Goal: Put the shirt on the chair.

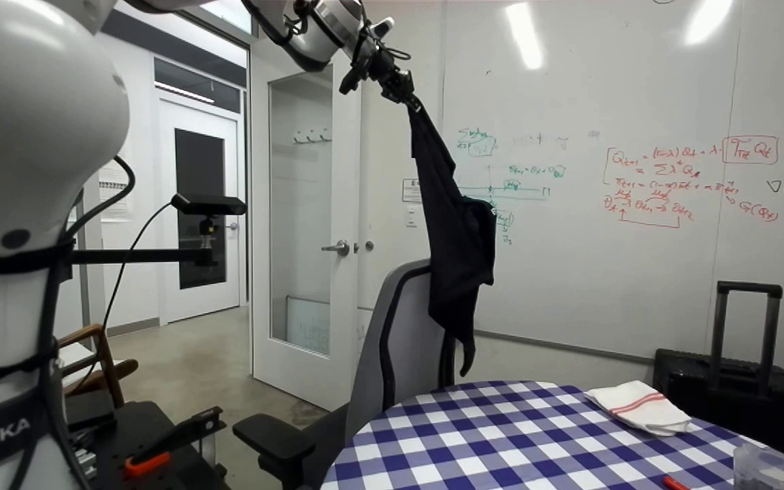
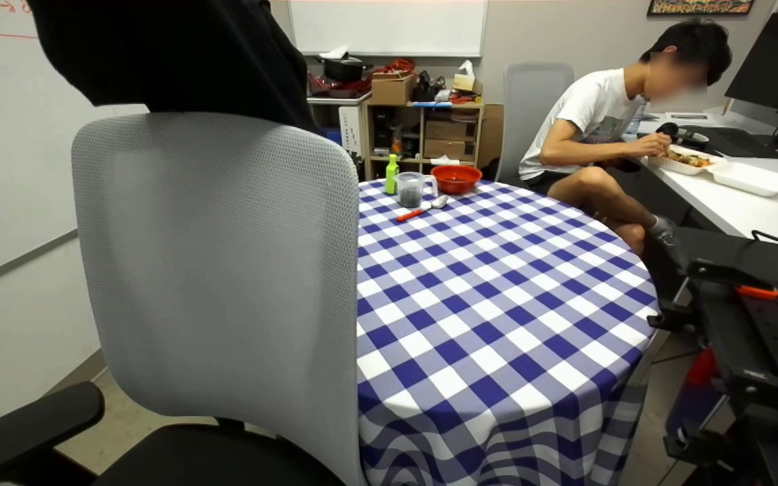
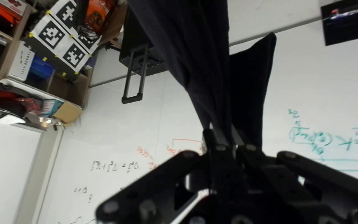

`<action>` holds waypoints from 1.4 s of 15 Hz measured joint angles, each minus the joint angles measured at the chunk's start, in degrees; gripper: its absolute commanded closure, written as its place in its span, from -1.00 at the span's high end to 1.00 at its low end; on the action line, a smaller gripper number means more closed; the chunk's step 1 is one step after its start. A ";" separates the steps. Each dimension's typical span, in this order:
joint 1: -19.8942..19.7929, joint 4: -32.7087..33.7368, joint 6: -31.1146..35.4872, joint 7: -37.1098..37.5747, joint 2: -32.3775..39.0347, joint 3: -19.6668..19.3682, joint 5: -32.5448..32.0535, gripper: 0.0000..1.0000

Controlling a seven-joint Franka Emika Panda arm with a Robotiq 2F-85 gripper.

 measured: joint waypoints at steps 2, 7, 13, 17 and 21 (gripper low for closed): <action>2.60 -0.38 -0.59 -1.93 1.41 1.49 -0.07 -0.98; 4.30 -2.79 -0.54 -10.47 6.08 5.25 0.00 0.03; 2.71 -3.61 -0.18 -18.74 8.82 5.65 0.00 0.90; -0.21 -3.62 0.03 -22.38 8.17 5.59 0.33 1.00; -6.19 -6.75 1.73 -27.22 5.12 5.58 3.11 1.00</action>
